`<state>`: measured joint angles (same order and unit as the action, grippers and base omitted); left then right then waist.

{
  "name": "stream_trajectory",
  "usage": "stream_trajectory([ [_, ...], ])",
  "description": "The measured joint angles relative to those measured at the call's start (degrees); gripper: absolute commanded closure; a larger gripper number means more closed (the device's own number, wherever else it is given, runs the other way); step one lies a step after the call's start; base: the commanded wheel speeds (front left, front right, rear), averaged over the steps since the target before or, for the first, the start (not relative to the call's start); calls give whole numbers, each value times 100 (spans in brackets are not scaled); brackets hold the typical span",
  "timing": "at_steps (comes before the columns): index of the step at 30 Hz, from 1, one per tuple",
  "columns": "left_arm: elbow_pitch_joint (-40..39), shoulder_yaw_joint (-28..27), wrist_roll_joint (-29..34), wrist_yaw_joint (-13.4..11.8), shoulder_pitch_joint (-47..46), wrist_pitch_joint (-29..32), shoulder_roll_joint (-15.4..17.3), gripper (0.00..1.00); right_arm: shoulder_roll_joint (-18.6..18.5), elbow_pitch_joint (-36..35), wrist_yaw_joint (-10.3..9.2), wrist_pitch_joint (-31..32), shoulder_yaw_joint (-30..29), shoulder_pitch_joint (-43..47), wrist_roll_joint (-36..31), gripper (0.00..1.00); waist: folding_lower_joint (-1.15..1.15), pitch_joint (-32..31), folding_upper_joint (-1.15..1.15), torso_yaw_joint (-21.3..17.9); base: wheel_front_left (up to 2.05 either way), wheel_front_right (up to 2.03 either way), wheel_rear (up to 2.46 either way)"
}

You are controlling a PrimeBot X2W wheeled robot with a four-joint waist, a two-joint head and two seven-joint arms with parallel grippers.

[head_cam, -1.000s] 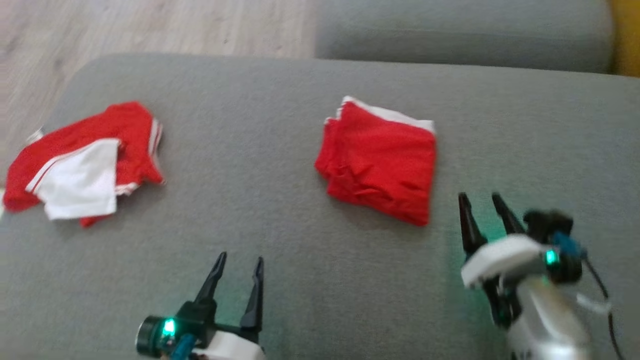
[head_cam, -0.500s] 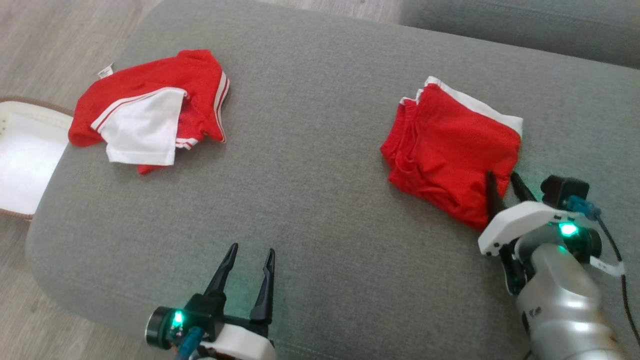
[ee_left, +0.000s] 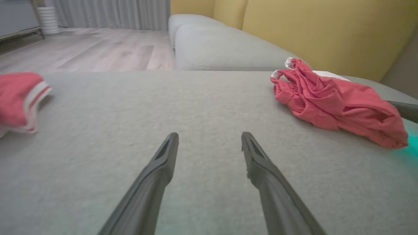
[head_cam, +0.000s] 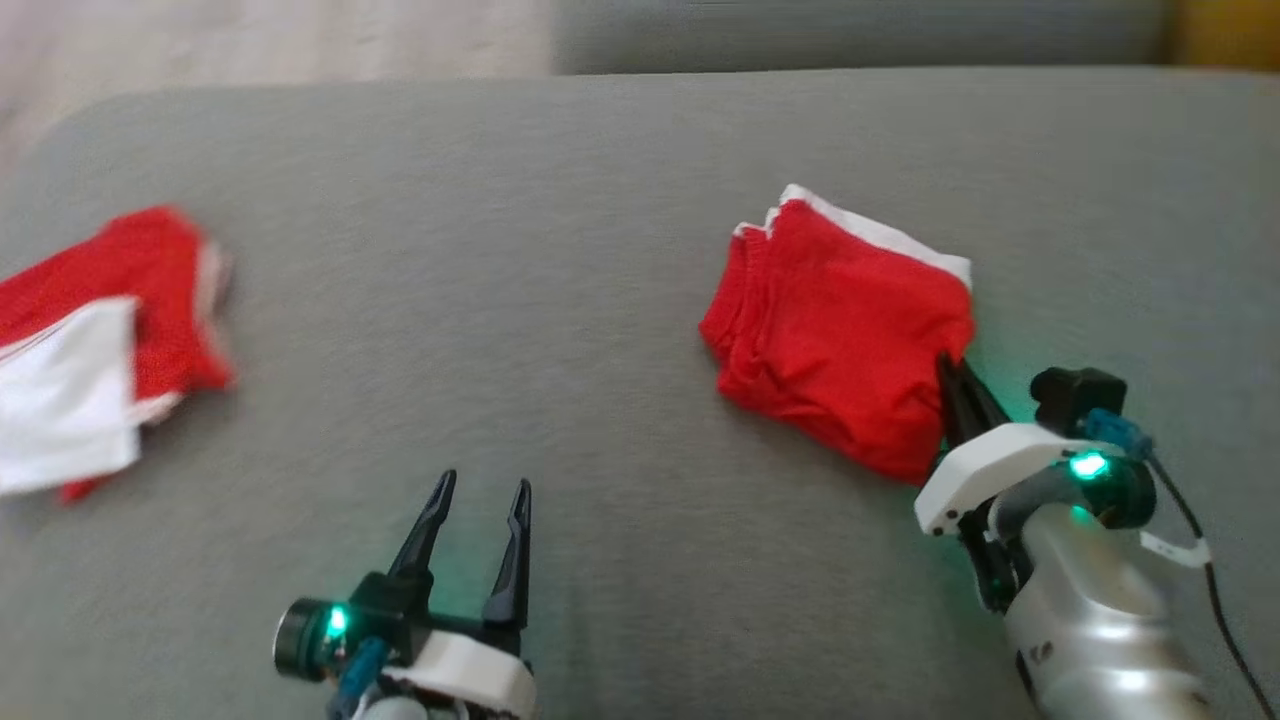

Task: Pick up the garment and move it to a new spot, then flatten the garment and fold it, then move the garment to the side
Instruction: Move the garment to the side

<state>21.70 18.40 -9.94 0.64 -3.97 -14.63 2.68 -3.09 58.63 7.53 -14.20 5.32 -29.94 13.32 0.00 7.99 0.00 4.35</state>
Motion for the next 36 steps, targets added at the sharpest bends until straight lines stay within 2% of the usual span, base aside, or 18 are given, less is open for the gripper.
stream_trajectory([
  [9,-38,182,-8,131,-467,0,1,0,-5,-519,0,-1,780,353,593,100,0,44,0,-1647,0,0,0],
  [15,3,341,-8,188,-521,0,-2,0,-5,-648,0,-1,996,414,734,100,0,223,0,-2525,0,0,0],
  [16,5,368,-5,189,-525,0,-2,0,-5,-645,0,-1,971,414,725,100,0,272,0,-2579,0,0,0],
  [21,-9,423,51,196,-582,0,-2,0,-49,-550,0,-1,861,274,474,100,2,454,0,-2567,0,0,0],
  [23,-9,427,49,193,-605,0,-2,0,-185,-485,0,5,824,64,327,100,0,489,0,-2455,0,0,0],
  [32,-8,411,99,188,-608,0,2,0,-1527,-124,0,486,380,-1067,-377,100,1,697,0,-1851,0,0,0],
  [36,-25,402,138,189,-615,0,3,0,-1937,165,0,723,18,-1402,-649,100,1,835,0,-1638,0,0,0],
])
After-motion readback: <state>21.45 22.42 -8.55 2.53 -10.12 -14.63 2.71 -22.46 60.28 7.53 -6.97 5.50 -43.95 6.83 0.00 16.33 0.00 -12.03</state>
